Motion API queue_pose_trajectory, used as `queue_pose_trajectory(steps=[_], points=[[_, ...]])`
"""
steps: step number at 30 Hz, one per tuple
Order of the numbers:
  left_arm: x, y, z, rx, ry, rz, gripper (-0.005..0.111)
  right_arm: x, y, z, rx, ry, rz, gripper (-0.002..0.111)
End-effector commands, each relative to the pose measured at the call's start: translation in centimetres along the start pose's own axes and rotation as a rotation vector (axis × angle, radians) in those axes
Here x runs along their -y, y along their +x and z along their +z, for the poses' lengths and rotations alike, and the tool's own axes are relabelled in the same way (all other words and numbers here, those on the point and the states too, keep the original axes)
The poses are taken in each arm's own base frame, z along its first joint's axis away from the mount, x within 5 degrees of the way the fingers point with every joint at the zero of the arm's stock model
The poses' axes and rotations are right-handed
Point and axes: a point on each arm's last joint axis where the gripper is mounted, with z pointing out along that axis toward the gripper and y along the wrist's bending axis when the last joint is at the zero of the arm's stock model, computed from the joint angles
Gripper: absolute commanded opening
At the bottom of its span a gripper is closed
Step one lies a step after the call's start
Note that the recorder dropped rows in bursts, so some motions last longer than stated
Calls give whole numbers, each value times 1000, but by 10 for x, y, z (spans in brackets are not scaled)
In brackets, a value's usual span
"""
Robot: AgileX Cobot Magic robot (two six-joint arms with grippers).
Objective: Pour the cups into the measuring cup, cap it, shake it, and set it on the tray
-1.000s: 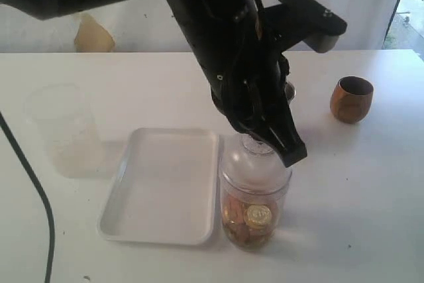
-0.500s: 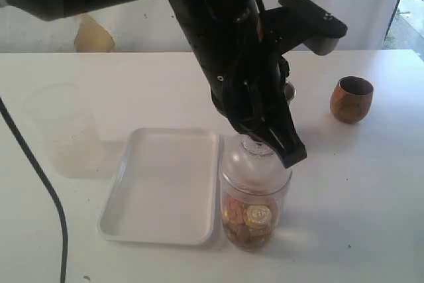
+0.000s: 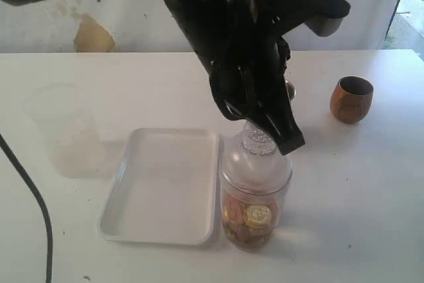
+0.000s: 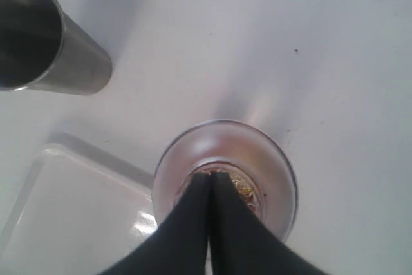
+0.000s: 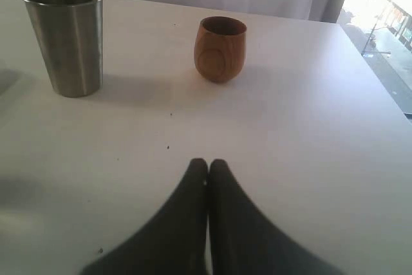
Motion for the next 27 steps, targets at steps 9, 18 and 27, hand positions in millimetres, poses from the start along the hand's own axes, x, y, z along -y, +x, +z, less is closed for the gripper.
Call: queue_pose_trajectory(steps=[9,18,27], points=[[4,0,-67,253,-73,-18,0,0,2,0,-2,6,-4,0],[12,26,-84,384,-107,-54,11,0,2,0,-2,6,-4,0],[18,54,-55,297,-93,-59,77,0,2,0,-2,6,-4,0]])
